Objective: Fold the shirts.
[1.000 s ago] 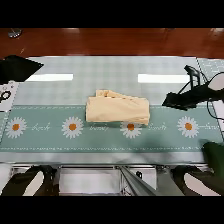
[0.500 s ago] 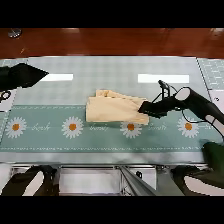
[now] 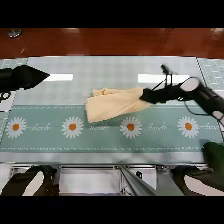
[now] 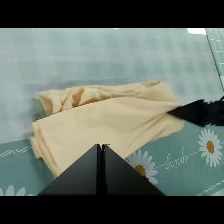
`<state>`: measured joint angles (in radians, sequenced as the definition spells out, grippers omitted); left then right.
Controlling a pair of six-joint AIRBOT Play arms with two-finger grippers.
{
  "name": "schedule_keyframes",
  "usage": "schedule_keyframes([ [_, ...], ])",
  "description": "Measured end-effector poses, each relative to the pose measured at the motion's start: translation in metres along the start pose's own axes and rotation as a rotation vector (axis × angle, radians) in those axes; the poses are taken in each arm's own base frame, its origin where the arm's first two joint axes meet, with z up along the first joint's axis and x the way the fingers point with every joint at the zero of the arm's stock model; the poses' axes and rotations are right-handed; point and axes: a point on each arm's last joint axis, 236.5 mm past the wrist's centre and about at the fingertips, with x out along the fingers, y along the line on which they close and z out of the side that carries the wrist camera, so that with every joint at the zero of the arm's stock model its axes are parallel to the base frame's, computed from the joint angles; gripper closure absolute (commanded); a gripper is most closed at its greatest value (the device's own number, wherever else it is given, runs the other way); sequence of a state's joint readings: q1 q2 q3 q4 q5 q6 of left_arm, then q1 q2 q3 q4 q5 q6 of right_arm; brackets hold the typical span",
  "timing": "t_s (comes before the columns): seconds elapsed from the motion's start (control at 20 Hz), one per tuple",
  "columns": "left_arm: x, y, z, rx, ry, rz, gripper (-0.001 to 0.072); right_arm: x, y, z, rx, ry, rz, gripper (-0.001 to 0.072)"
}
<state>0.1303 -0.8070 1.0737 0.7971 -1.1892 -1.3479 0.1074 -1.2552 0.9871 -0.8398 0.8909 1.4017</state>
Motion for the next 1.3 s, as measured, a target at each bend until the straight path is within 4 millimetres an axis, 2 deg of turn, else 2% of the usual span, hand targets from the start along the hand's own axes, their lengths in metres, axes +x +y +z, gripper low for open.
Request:
schedule_keyframes([
  [0.15, 0.007, 0.006, 0.0, -0.015, 0.015, 0.003, 0.0688, -0.09, 0.03, 0.068, -0.035, -0.222, 0.046, 0.0683],
  [0.25, 0.012, 0.011, -0.002, -0.021, 0.03, 0.005, 0.0688, -0.15, 0.037, 0.095, -0.02, -0.329, 0.05, 0.0683],
  [0.4, 0.021, 0.018, -0.004, -0.023, 0.054, 0.008, 0.0688, -0.225, 0.029, 0.108, 0.03, -0.413, 0.021, 0.0683],
  [0.6, 0.027, 0.024, -0.005, 0.002, 0.072, 0.007, 0.0688, -0.3, -0.008, 0.102, 0.15, -0.475, -0.077, 0.0683],
  [0.7, 0.028, 0.025, -0.006, 0.017, 0.076, 0.006, 0.0688, -0.333, -0.038, 0.092, 0.236, -0.507, -0.156, 0.0683],
  [0.85, 0.029, 0.025, -0.006, 0.041, 0.08, 0.003, 0.0688, -0.372, -0.091, 0.06, 0.392, -0.512, -0.298, 0.0683],
  [0.95, 0.029, 0.025, -0.007, 0.059, 0.082, 0.002, 0.0687, -0.395, -0.127, 0.021, 0.516, -0.467, -0.42, 0.0683],
  [1.05, 0.029, 0.025, -0.007, 0.071, 0.082, 0.001, 0.0687, -0.419, -0.156, -0.02, 0.624, -0.433, -0.564, 0.0683],
  [1.15, 0.029, 0.025, -0.007, 0.079, 0.082, 0.0, 0.0688, -0.442, -0.174, -0.058, 0.721, -0.412, -0.693, 0.0682],
  [1.3, 0.029, 0.026, -0.005, 0.099, 0.073, 0.003, 0.0688, -0.464, -0.179, -0.093, 0.814, -0.404, -0.809, 0.0682],
])
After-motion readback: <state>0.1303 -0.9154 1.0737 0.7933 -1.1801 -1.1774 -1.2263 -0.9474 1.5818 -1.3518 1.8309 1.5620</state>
